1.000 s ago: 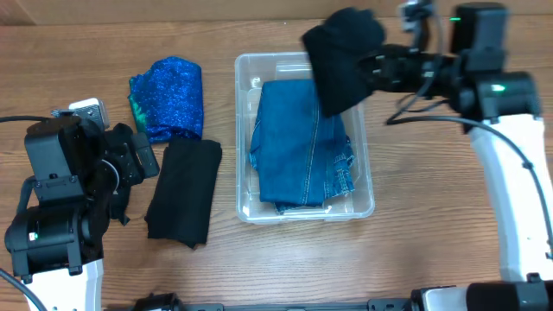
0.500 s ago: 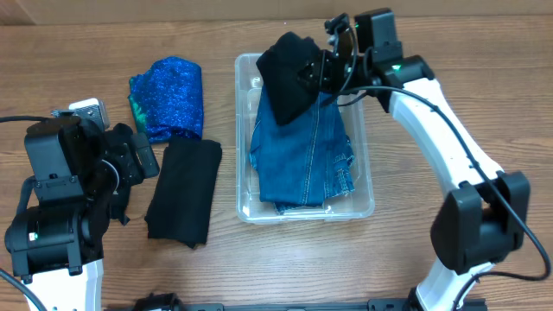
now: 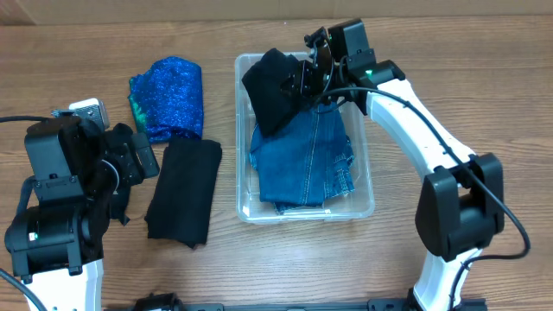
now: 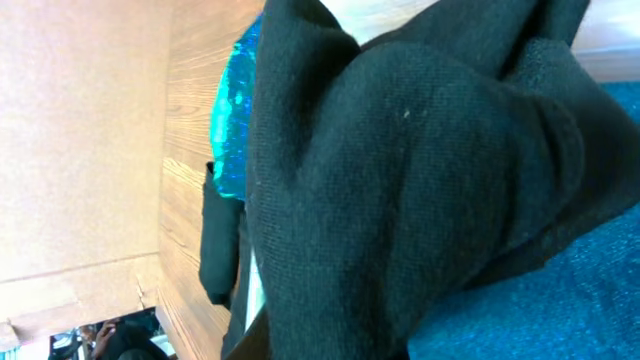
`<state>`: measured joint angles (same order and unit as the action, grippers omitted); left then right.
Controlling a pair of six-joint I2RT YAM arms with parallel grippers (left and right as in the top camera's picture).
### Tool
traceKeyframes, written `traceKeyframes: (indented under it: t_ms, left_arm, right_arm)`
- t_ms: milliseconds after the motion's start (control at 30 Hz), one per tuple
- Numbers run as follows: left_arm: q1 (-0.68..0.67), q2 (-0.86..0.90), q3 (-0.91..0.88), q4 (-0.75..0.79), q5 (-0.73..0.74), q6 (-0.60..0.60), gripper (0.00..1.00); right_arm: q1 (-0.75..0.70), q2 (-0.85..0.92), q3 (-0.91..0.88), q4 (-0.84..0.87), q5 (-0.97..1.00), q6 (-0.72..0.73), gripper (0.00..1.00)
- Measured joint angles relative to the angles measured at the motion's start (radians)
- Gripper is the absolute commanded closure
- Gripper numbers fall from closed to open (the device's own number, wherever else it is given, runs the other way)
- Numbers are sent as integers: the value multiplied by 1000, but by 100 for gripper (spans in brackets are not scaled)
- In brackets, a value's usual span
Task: Pack container
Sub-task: 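Lift the black cloth and place it on the jeans in the bin, then open the right gripper and retract the right arm to the side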
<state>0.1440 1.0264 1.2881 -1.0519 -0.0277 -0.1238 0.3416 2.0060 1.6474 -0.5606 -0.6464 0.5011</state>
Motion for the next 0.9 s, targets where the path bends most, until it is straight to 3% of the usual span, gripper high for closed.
traceKeyframes:
  t_ms: [167, 233, 267, 300, 333, 367, 667, 833, 867, 900]
  left_arm:
    - [0, 0, 0, 0, 0, 0, 0]
    - [0, 0, 0, 0, 0, 0, 0]
    - [0, 0, 0, 0, 0, 0, 0]
    - [0, 0, 0, 0, 0, 0, 0]
    - [0, 0, 0, 0, 0, 0, 0]
    - [0, 0, 0, 0, 0, 0, 0]
    - [0, 0, 0, -7, 0, 0, 0]
    - [0, 0, 0, -11, 0, 0, 0]
    - [0, 0, 0, -11, 0, 0, 0]
    - [0, 0, 0, -11, 0, 0, 0]
  right_arm:
    - [0, 53, 0, 35, 4, 15, 93]
    - [0, 74, 0, 51, 5, 19, 59]
    - [0, 80, 0, 53, 6, 14, 51]
    - [0, 87, 0, 51, 8, 23, 36]
    - [0, 92, 0, 50, 11, 21, 14]
    - [0, 95, 0, 45, 14, 24, 0]
    - [-1, 79, 0, -60, 87, -7, 0]
    - [0, -47, 10, -156, 213, -84, 0]
    - [1, -100, 25, -163, 241, -116, 11]
    - [2, -132, 40, -161, 252, -137, 43]
